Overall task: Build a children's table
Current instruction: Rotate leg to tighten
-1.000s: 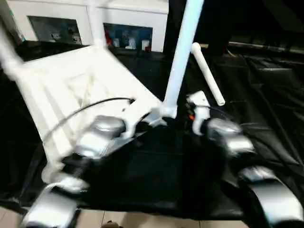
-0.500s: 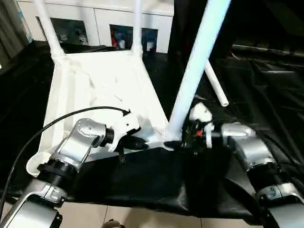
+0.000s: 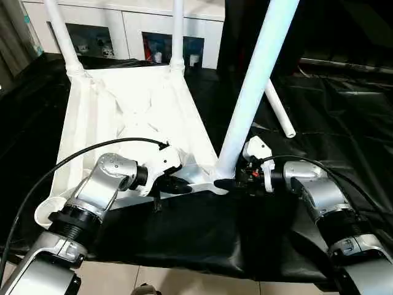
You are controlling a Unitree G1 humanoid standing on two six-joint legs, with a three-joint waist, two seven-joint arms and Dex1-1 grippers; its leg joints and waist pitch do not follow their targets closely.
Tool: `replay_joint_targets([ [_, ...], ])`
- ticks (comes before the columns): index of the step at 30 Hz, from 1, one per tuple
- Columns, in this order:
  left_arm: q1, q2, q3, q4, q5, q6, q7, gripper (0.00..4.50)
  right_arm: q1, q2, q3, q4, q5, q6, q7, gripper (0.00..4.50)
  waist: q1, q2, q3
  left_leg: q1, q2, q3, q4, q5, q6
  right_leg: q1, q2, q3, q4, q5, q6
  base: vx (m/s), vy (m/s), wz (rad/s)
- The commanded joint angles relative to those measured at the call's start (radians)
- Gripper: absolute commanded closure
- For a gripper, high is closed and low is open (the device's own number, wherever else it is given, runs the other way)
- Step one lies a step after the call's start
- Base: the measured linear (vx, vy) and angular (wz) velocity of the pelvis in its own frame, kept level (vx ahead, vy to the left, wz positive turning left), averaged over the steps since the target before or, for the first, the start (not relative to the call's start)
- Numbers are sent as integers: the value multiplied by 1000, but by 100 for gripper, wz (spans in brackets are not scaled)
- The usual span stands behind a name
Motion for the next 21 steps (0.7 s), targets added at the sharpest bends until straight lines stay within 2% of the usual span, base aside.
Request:
replay_joint_targets([
  [1,-21,-23,-5,-12,-28,-33,-17,450,-13,2,9,17,-4,-16,1,167,-2,1,-72,9,46,-11,-55,-12,97,66,-72,63,-51,93,-265,0,0,0],
  [10,-14,-30,-3,-15,-29,-26,-8,450,4,33,-19,52,12,5,-54,172,-5,0,-71,8,45,-11,-55,-34,89,66,-73,63,-53,61,-265,0,0,0],
  [11,-21,-54,4,6,-17,-19,42,450,1,83,-70,119,27,19,-180,172,-8,2,-69,8,46,-11,-56,-50,80,63,-74,65,-55,35,-262,0,0,0],
  [13,-30,-82,12,31,-3,-13,102,450,0,124,-115,168,45,28,-286,173,-13,4,-61,10,47,-14,-65,-111,42,61,-77,64,-71,-77,-242,0,0,0],
  [14,-35,-94,17,43,2,-12,128,450,0,138,-130,186,51,30,-324,173,-16,2,-61,13,47,-16,-68,-149,15,63,-79,64,-78,-158,-220,0,0,0],
  [15,-42,-125,28,66,4,-6,178,450,0,162,-148,211,50,21,-399,173,-18,0,-60,13,46,-16,-68,-159,8,63,-80,64,-82,-184,-209,0,0,0],
  [16,-47,-154,36,85,6,10,221,450,-1,185,-163,236,47,12,-476,173,-24,2,-55,16,46,-17,-73,-186,-9,58,-80,66,-88,-235,-194,0,0,0],
  [18,-62,-220,46,134,27,43,341,450,-11,235,-189,285,37,-17,-635,173,-32,4,-44,29,44,-20,-78,-284,-31,47,-82,64,-113,-425,-146,0,0,0],
  [19,-69,-249,49,156,39,56,398,450,-18,254,-194,301,32,-25,-688,173,-33,4,-45,34,44,-22,-76,-299,-38,45,-84,64,-115,-455,-136,0,0,0],
  [21,-80,-306,57,193,58,74,507,450,-37,289,-199,335,23,-35,-769,173,-30,-1,-51,31,43,-25,-79,-282,-25,51,-83,64,-116,-445,-117,0,0,0],
])
